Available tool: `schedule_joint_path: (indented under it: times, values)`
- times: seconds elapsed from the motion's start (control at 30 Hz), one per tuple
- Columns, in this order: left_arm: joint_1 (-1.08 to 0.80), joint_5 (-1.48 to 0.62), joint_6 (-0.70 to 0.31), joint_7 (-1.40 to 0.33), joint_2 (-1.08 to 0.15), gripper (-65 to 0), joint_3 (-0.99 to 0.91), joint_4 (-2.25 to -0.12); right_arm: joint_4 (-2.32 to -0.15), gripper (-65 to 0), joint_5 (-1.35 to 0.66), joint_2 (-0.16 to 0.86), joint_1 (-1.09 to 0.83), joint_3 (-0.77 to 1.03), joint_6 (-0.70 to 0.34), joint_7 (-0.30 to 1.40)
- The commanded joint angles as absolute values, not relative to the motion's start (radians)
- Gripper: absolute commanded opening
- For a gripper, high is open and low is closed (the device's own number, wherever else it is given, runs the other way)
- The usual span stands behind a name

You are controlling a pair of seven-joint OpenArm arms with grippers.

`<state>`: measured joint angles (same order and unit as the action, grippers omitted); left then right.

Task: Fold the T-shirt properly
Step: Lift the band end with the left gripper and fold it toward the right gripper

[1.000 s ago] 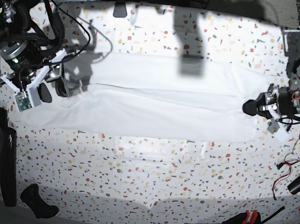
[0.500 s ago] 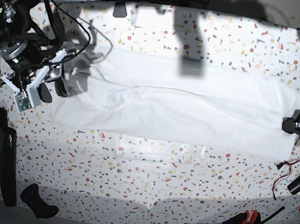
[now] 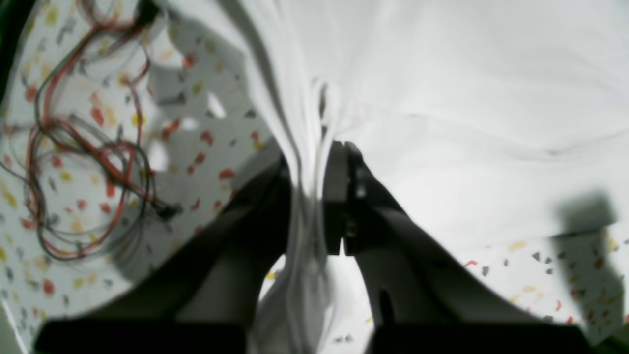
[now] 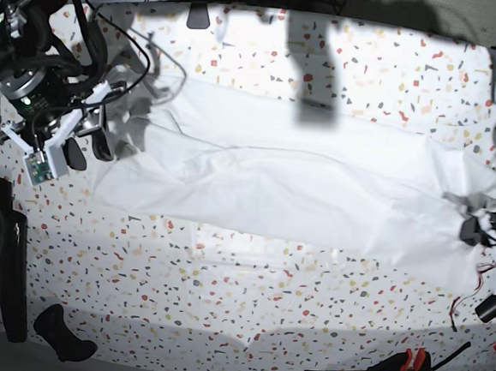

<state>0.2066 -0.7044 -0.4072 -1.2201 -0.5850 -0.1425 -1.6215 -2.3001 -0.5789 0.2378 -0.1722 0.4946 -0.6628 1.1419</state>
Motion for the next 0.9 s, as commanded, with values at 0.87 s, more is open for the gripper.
schedule_joint_path:
  times: [0.87]
  values:
    - [0.049, -0.524, -0.355, -1.035, -0.097, -65.0, -0.086, -1.767, -2.318, -40.9, -0.666, 0.246, -0.164, 0.498, -0.665, 1.118]
